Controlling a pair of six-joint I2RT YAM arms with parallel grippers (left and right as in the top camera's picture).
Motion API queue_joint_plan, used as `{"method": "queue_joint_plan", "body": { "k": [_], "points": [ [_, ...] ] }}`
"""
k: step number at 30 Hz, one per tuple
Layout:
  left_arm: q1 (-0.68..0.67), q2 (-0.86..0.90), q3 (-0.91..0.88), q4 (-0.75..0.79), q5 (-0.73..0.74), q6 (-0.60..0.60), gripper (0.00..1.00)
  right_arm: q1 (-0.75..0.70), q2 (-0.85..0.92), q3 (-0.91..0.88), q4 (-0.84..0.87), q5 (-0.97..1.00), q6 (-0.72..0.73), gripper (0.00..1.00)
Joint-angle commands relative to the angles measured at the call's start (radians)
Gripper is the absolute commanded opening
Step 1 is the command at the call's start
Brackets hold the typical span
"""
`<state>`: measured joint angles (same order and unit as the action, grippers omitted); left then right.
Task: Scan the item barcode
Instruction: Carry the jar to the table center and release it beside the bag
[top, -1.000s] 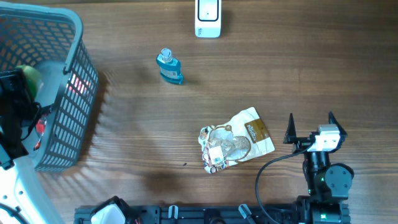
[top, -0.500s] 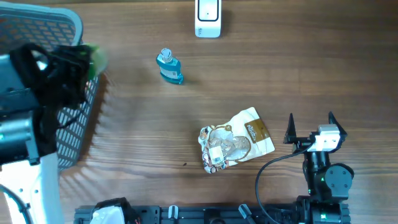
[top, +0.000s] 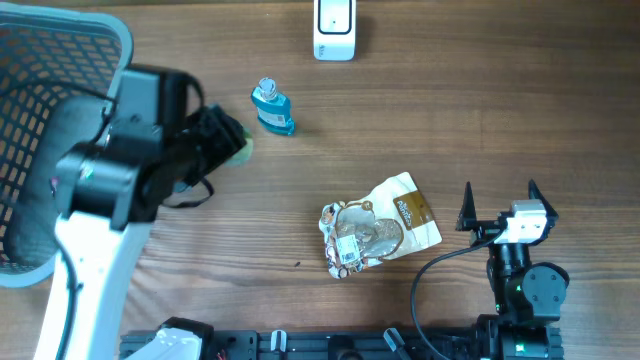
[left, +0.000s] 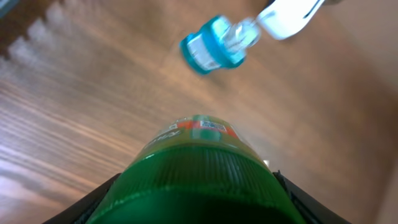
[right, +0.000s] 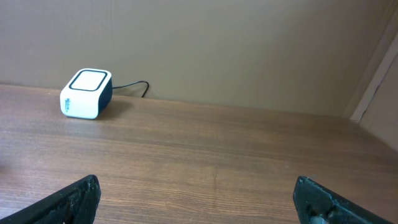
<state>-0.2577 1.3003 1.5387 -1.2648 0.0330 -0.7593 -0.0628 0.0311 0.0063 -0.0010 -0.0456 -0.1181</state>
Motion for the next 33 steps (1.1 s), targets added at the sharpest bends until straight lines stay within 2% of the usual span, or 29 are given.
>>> {"method": "queue_joint_plan", "body": {
  "k": [1,6,8,11,17,33],
  "points": [
    [-0.062,0.094,0.023,-0.012,-0.035,0.090,0.68,-0.004,0.000,-0.001,0.002,-0.016,-0.010,1.00],
    [-0.143,0.233,0.023,0.012,-0.034,0.254,0.68,-0.004,0.000,-0.001,0.002,-0.016,-0.010,1.00],
    [-0.159,0.279,0.023,0.026,-0.035,0.285,0.66,-0.004,0.000,-0.001,0.002,-0.016,-0.010,1.00],
    [-0.164,0.332,0.023,0.034,-0.034,0.284,0.63,-0.004,0.000,-0.001,0.002,-0.016,-0.010,1.00],
    [-0.166,0.366,0.016,0.127,-0.038,0.285,0.64,-0.004,0.000,-0.001,0.002,-0.016,-0.011,1.00],
    [-0.225,0.368,0.014,0.132,-0.084,0.285,0.64,-0.004,0.000,-0.001,0.002,-0.016,-0.010,1.00]
  ]
}}
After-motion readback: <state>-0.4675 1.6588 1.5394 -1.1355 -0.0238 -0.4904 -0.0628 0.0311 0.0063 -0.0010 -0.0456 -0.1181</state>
